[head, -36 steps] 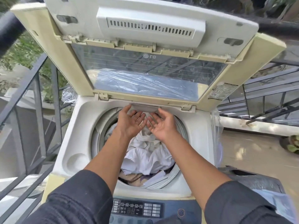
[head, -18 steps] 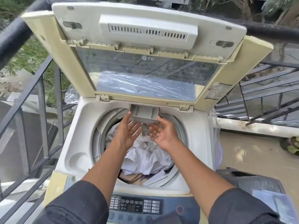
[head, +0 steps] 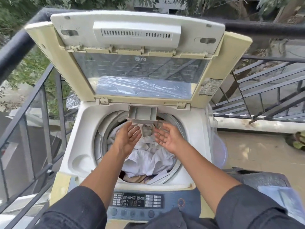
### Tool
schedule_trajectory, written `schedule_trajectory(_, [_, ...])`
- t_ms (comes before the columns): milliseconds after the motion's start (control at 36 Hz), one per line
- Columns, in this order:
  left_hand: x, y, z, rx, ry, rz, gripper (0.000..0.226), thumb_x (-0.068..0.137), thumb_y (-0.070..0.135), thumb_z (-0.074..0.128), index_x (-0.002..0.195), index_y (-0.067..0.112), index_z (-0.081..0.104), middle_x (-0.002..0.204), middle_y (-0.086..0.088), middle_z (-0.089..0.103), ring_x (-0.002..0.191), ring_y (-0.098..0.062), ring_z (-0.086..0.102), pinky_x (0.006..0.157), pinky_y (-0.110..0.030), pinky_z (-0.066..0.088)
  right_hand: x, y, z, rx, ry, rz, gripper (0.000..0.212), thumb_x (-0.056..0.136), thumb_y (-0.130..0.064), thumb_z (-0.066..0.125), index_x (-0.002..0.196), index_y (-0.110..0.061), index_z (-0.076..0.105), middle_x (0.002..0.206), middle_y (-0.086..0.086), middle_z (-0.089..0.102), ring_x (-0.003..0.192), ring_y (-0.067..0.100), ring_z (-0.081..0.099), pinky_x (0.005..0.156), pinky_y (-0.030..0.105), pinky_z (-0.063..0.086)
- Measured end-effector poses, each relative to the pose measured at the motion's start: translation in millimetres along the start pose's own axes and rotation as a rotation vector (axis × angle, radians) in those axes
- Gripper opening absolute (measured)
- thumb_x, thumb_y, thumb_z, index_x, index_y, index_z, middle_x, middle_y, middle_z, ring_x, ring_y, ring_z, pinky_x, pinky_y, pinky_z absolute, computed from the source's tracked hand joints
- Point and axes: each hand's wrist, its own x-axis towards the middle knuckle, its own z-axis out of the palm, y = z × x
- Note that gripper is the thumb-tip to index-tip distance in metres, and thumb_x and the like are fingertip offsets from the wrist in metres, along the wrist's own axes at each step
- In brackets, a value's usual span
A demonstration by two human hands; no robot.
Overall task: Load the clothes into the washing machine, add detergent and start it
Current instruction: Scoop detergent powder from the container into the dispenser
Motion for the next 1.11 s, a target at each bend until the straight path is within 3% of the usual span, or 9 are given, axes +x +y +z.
schedule_trajectory(222, [-27,-34,17,0.244,-0.060,0.006,0.029,0.107,0.038,0.057,0.121,0.014,0.065,0.120,-0.007,0.076,0.104,-0.026,0.072,0.095,-0.041,0.058,-26,-5,-23,-0.132,-0.025,-0.073,0.018,0.103,-0.029,0.054,0.113,-0.015,0.061,0.107,0.009,0.075,0.080,0.021,0.067,0.072,0.034,0.052])
schedule_trajectory(333, [-47,-48,37,0.380,-0.095,0.088,0.031,0.108,0.036,0.056,0.127,0.014,0.066,0.118,-0.005,0.077,0.104,-0.023,0.074,0.081,-0.035,0.059,-48,-17,-39,-0.166,-0.013,-0.157,0.025,0.103,-0.029,0.056,0.122,-0.013,0.063,0.120,0.017,0.075,0.084,0.023,0.069,0.073,0.034,0.054])
schedule_trajectory(472, [-68,-62,70,0.472,-0.160,0.166,0.036,0.109,0.035,0.055,0.133,0.010,0.066,0.125,-0.009,0.077,0.118,-0.029,0.072,0.106,-0.044,0.057,-83,-40,-67,-0.163,-0.017,-0.260,0.019,0.102,-0.028,0.060,0.115,-0.014,0.064,0.116,0.020,0.075,0.084,0.026,0.067,0.072,0.035,0.054])
schedule_trajectory(583, [-91,-75,106,0.562,-0.221,0.239,0.035,0.108,0.033,0.056,0.132,0.010,0.067,0.123,-0.007,0.078,0.120,-0.029,0.072,0.105,-0.044,0.055,-112,-59,-98,-0.176,-0.002,-0.385,0.023,0.102,-0.027,0.062,0.120,-0.013,0.064,0.113,0.018,0.077,0.088,0.028,0.068,0.072,0.033,0.053])
schedule_trajectory(722, [-119,-99,155,0.670,-0.299,0.300,0.033,0.107,0.032,0.059,0.132,0.012,0.068,0.121,-0.007,0.079,0.115,-0.028,0.073,0.105,-0.046,0.055,-138,-75,-145,-0.223,0.133,-0.545,0.021,0.102,-0.025,0.063,0.117,-0.012,0.069,0.105,0.013,0.080,0.082,0.021,0.070,0.072,0.032,0.054])
schedule_trajectory(861, [-131,-139,204,0.811,-0.417,0.228,0.020,0.103,0.031,0.065,0.115,0.017,0.072,0.118,-0.013,0.080,0.096,-0.025,0.070,0.084,-0.035,0.056,-146,-82,-212,-0.272,0.307,-0.616,0.010,0.101,-0.021,0.063,0.105,-0.016,0.070,0.091,0.005,0.077,0.073,0.016,0.068,0.070,0.032,0.052])
schedule_trajectory(944, [-129,-174,234,0.920,-0.444,0.208,0.019,0.102,0.034,0.066,0.113,0.020,0.073,0.114,-0.010,0.081,0.096,-0.024,0.071,0.083,-0.035,0.055,-147,-80,-259,-0.296,0.402,-0.622,0.010,0.098,-0.019,0.065,0.105,-0.015,0.071,0.093,0.010,0.075,0.070,0.015,0.064,0.061,0.027,0.049])
schedule_trajectory(1028, [-125,-214,263,1.015,-0.467,0.172,0.020,0.106,0.028,0.062,0.117,0.016,0.074,0.113,-0.009,0.081,0.094,-0.023,0.072,0.082,-0.035,0.057,-145,-72,-313,-0.374,0.507,-0.595,0.006,0.091,-0.030,0.069,0.097,-0.029,0.070,0.094,0.002,0.079,0.076,0.016,0.073,0.073,0.037,0.059])
schedule_trajectory(1111, [-124,-255,290,1.118,-0.479,0.138,0.023,0.106,0.026,0.063,0.121,0.011,0.073,0.112,-0.009,0.081,0.090,-0.022,0.071,0.078,-0.033,0.057,-145,-62,-363,-0.432,0.601,-0.556,0.019,0.084,-0.036,0.068,0.102,-0.030,0.071,0.097,-0.002,0.078,0.089,0.020,0.074,0.087,0.043,0.060])
